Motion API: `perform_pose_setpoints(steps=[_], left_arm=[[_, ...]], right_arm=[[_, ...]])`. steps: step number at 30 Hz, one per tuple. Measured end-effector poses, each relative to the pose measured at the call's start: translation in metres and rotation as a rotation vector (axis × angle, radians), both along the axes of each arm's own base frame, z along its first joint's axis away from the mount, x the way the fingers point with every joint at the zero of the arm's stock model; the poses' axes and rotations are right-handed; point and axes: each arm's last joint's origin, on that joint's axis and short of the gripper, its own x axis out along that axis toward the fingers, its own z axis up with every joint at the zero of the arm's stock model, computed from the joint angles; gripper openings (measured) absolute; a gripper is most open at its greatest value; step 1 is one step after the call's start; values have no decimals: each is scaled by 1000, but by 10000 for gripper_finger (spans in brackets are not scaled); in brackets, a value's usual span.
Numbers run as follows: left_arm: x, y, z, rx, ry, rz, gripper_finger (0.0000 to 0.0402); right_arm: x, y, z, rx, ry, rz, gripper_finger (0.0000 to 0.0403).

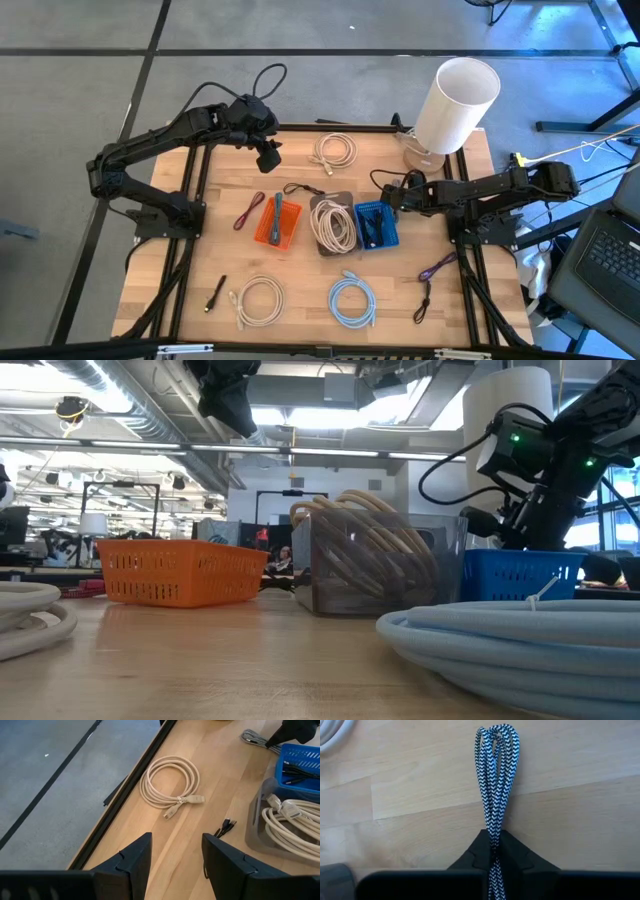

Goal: Pick & Place USB Port
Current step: Put the black and white charger cable into the orange bin

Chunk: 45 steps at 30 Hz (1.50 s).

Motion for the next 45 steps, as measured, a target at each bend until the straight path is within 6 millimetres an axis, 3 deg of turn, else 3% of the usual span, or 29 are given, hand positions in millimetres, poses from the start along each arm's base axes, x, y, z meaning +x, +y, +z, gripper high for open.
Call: perform_pose_setpoints(steps=[10, 17, 31, 45], left_arm=[[0, 0, 0, 0, 0, 0, 166], [0, 0, 0, 2, -4, 0, 166], [0, 0, 0, 1, -5, 2, 166], [0, 0, 0, -14, -15, 17, 166]], right_arm=[[1, 0, 2, -3, -28, -4, 139], [0, 0, 5, -8, -34, 1, 163], [-1, 0, 5, -10, -29, 1, 151], [-7, 1, 3, 27, 52, 18, 16]])
